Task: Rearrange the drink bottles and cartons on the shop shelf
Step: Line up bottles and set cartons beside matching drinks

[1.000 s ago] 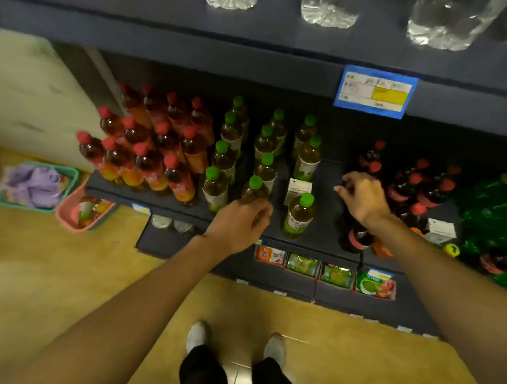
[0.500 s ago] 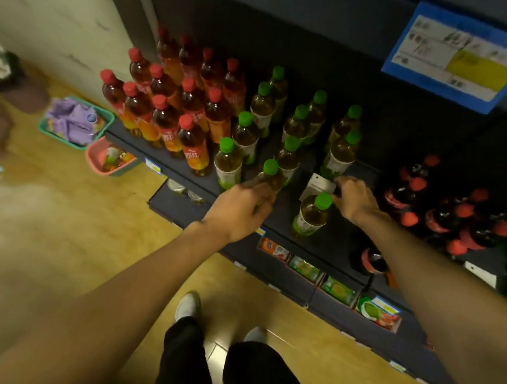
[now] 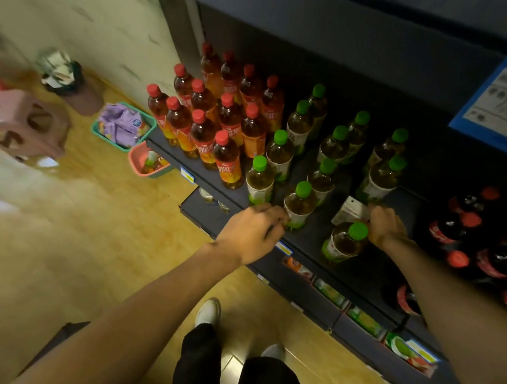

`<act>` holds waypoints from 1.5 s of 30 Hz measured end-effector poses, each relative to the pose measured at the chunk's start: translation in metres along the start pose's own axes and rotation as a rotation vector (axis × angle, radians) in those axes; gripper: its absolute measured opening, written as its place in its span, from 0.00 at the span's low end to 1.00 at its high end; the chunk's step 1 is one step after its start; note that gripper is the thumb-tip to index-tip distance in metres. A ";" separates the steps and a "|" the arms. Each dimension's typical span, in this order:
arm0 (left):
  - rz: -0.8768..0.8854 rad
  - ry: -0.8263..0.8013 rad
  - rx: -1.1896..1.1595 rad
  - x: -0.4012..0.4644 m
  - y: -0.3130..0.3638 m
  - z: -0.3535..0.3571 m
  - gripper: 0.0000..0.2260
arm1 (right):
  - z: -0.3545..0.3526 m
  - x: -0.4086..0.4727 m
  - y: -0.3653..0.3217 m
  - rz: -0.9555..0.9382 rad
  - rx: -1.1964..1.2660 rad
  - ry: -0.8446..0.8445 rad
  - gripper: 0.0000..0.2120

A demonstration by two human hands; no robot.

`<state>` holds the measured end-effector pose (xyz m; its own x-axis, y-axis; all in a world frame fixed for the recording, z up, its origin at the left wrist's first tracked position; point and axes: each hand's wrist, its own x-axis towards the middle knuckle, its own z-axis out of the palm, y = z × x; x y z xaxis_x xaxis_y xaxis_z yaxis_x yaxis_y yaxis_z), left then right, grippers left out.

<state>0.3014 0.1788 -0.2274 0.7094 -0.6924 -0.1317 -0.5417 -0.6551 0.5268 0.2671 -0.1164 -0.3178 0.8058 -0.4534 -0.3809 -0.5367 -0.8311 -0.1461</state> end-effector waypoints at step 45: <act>0.996 -0.319 -0.317 -0.070 0.213 0.042 0.06 | -0.058 -0.471 -0.012 0.788 0.486 1.108 0.18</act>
<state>0.1176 0.0754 -0.1413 -0.1568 -0.9454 0.2857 -0.6346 0.3181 0.7043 -0.0916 0.0884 -0.0834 -0.0794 -0.9331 0.3508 -0.7734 -0.1644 -0.6122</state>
